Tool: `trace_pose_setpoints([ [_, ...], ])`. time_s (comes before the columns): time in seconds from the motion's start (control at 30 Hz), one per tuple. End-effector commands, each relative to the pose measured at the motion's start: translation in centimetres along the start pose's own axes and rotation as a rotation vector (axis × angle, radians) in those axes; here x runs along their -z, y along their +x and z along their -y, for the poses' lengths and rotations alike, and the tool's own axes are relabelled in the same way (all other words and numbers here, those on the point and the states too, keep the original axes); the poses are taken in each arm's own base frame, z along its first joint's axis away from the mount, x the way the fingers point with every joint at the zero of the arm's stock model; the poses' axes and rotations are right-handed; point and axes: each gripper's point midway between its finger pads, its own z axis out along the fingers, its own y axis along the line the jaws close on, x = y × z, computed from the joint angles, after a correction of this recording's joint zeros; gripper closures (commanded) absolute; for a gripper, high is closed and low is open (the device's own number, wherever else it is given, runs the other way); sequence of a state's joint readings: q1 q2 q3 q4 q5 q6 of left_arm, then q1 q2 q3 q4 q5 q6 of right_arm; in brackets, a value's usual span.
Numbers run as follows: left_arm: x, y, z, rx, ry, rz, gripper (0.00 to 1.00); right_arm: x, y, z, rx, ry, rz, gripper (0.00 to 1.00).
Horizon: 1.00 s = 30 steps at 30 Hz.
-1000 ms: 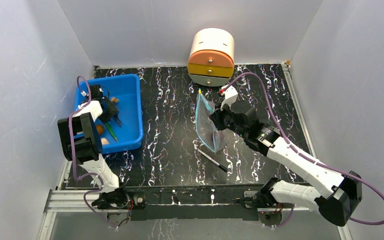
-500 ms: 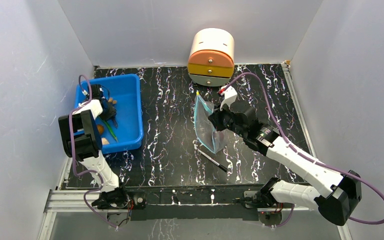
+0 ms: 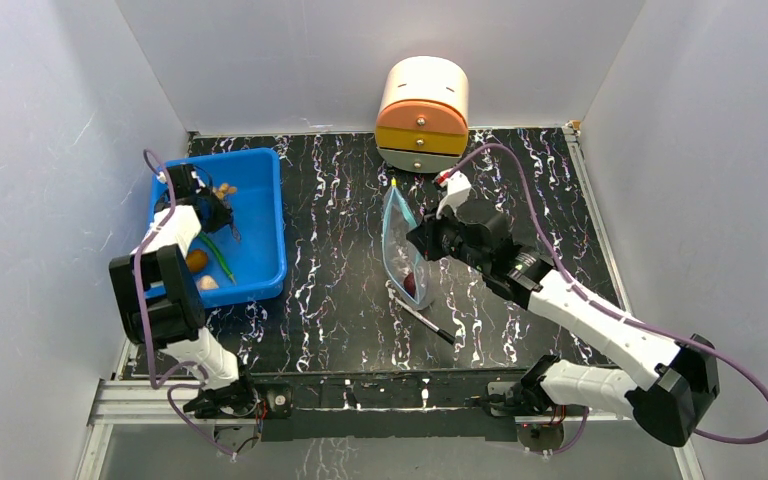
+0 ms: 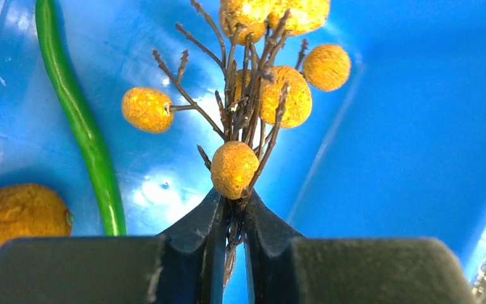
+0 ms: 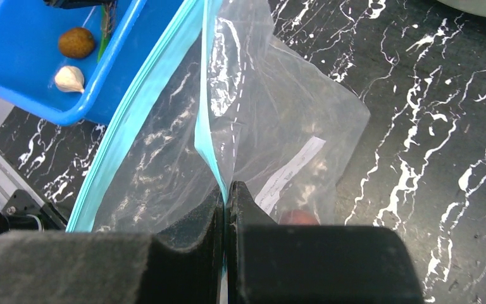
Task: Place the food in the zip-top bag and seal the zipper
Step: Pick up the fake fruit from the bin, then place the fake fruit in the zipper food storage bag.
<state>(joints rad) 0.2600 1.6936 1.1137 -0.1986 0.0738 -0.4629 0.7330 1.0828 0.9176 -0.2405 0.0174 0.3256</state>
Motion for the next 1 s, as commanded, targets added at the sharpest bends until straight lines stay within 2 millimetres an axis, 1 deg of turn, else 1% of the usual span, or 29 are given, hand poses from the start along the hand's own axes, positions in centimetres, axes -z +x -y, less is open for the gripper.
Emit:
trace_pose_setpoints([
  [0.0,4.2,-2.3,2.7,0.026,0.121,0.108,0.91,-1.2,-3.4,-1.4,-0.040,-0.042,0.097,1.00],
  [0.1,6.0,-3.0,3.5,0.029,0.157,0.153,0.91,-1.9,-5.6,-2.1,-0.039,-0.042,0.122,1.00],
  [0.2,7.7,-3.6,4.3,0.025,0.198,0.181,0.92,-2.6,-6.4,-2.7,-0.057,-0.066,0.130,1.00],
  [0.33,10.5,-4.3,6.3,0.014,0.301,0.222,0.92,-3.6,-6.4,-3.9,-0.135,-0.113,0.129,1.00],
  [0.43,13.4,-5.1,8.2,0.001,0.390,0.271,0.92,-4.4,-6.5,-4.8,-0.218,-0.148,0.116,1.00],
  [0.57,17.3,-5.1,11.0,-0.042,0.529,0.297,0.92,-5.4,-5.7,-5.9,-0.268,-0.173,0.092,1.00],
  [0.67,20.0,-4.4,12.6,-0.068,0.610,0.303,0.92,-6.2,-4.9,-6.2,-0.289,-0.167,0.074,1.00],
  [0.77,23.5,-3.2,14.9,-0.079,0.743,0.299,0.92,-6.8,-4.4,-6.6,-0.326,-0.178,0.060,1.00],
  [0.83,25.5,-2.0,16.6,-0.089,0.848,0.254,0.92,-7.2,-4.3,-6.8,-0.362,-0.175,0.049,1.00],
  [0.97,28.5,1.1,19.9,-0.156,1.006,0.167,0.92,-7.6,-4.3,-7.3,-0.445,-0.169,0.033,1.00],
])
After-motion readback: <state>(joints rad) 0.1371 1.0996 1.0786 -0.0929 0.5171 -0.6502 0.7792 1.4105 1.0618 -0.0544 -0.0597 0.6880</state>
